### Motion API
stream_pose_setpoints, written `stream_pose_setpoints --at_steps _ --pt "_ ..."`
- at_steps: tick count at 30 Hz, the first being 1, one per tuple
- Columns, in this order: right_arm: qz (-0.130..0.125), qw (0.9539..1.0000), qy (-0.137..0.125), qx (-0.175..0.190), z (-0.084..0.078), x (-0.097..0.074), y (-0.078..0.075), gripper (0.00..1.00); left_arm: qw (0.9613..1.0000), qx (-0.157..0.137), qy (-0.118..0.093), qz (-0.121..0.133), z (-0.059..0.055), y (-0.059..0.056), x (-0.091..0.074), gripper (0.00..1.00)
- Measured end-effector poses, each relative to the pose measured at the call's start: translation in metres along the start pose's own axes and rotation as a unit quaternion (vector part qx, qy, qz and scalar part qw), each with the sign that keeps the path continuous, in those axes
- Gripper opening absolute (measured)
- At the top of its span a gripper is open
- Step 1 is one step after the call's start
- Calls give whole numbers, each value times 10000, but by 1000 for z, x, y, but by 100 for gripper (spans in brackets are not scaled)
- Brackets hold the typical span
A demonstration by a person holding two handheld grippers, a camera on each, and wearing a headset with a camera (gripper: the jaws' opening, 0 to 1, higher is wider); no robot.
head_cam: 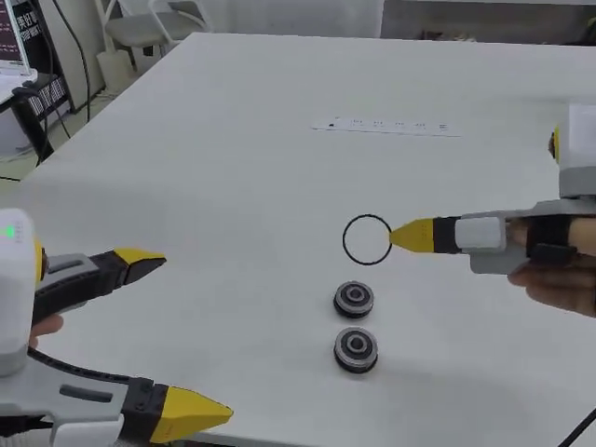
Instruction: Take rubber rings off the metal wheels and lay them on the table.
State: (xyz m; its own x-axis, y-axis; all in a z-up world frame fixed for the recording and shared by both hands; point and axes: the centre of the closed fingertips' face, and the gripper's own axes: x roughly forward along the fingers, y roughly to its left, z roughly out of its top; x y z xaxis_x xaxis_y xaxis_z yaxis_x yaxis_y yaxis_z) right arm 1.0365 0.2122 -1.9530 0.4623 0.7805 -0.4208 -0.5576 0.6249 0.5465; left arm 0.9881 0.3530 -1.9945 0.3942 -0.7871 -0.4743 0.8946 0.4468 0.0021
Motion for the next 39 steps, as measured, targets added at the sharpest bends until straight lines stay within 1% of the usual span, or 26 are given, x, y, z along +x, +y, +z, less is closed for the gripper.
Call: stream_pose_setpoints --at_steps 2,5,7,11,16,18,19,21,22,23,24,27,31,34,35,36,39 --pt "45 10000 35 -66 1 3 4 0 10000 35 28 0 -1 0 0 99" --pt "74 9999 100 -108 0 6 5 0 10000 37 40 21 -2 1 0 99" --pt "78 9996 216 -163 -3 11 8 0 10000 34 26 38 -1 2 0 99" --pt "110 9981 425 -429 -6 18 14 0 10000 50 13 -1 -1 0 1 99" --pt "186 9945 690 -762 -9 29 22 0 9999 121 92 0 -3 0 1 99" --pt "194 9921 826 -925 -10 34 26 0 9999 123 102 -14 -4 -1 1 99" --pt "203 9896 930 -1081 -12 37 28 0 9999 120 106 -18 -4 -1 1 99" --pt "208 9864 1058 -1241 -14 41 31 0 9999 118 113 -15 -4 -1 1 99" --pt "227 9838 1136 -1365 -15 44 33 0 9999 113 116 -14 -4 -1 1 99" --pt "269 9812 1210 -1478 -16 47 36 0 9999 101 116 -17 -4 -1 1 99" --pt "311 9796 1251 -1544 -18 49 40 0 9999 88 111 -20 -4 -1 1 99" --pt "330 9759 1391 -1648 -22 57 43 0 9999 50 93 -17 -4 -1 1 99" --pt "363 9679 1637 -1871 -32 67 46 0 9999 57 124 -14 -5 -1 1 98" --pt "364 9638 1771 -1960 -39 74 44 0 9999 58 158 -15 -6 -1 1 98" --pt "340 9641 1774 -1945 -40 76 44 0 9998 59 165 -16 -6 -1 1 98" --pt "335 9617 1843 -2002 -44 78 43 0 9998 56 172 -16 -6 -1 1 98" --pt "306 9587 1930 -2065 -52 82 39 0 9998 48 179 -23 -7 -1 1 97"
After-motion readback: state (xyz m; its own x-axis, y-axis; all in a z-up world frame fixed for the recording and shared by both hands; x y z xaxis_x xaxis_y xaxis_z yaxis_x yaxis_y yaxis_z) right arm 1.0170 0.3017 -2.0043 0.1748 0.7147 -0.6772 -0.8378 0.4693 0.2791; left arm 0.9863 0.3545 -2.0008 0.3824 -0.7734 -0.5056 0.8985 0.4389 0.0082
